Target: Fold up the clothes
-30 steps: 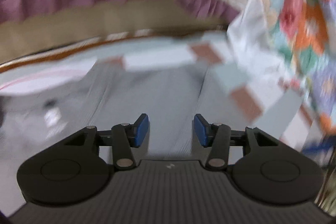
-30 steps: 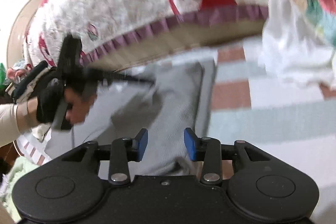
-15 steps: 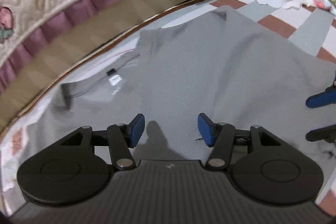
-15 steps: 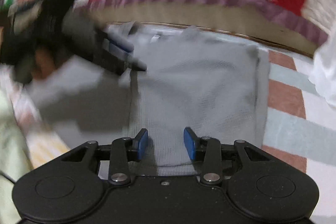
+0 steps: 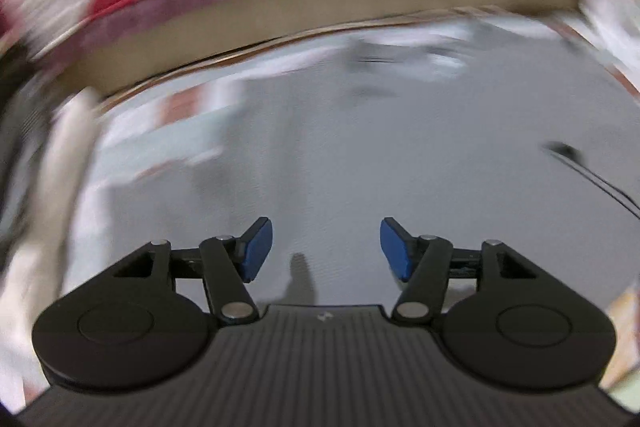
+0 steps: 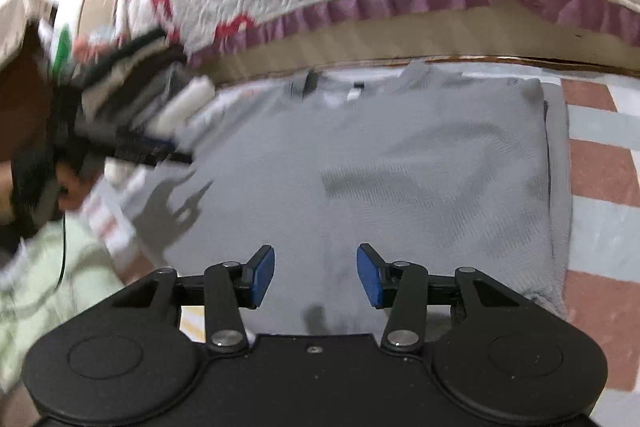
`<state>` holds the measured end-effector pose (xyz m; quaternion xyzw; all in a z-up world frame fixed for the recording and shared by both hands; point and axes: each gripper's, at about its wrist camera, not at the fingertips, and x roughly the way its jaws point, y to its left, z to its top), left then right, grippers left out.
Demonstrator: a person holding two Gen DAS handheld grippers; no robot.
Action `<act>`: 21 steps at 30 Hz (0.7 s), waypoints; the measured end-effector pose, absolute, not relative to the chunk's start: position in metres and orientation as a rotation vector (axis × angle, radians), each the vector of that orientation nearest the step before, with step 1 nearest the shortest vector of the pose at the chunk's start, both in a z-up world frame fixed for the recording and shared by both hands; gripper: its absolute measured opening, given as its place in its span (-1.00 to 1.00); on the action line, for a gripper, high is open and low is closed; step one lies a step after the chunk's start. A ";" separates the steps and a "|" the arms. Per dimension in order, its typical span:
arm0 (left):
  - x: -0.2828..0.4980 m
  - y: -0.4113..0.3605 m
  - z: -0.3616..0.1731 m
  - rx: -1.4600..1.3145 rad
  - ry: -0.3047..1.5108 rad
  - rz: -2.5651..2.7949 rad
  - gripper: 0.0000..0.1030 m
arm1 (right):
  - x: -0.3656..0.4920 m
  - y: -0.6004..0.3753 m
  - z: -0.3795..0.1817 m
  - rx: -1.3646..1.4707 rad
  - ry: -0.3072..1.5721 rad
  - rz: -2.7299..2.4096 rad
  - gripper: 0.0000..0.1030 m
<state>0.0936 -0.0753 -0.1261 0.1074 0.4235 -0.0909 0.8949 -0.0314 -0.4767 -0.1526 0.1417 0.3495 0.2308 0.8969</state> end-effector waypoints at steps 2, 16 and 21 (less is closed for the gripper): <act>0.099 -0.029 -0.126 0.096 0.879 -0.083 0.15 | -0.032 -0.469 -0.149 0.298 0.723 0.433 0.00; 0.121 0.065 -0.169 -0.161 0.943 0.097 0.18 | -0.023 -0.362 -0.133 0.202 0.774 0.360 0.01; 0.124 0.066 -0.168 -0.196 1.006 0.274 0.48 | -0.018 -0.338 -0.137 0.214 0.790 0.354 0.01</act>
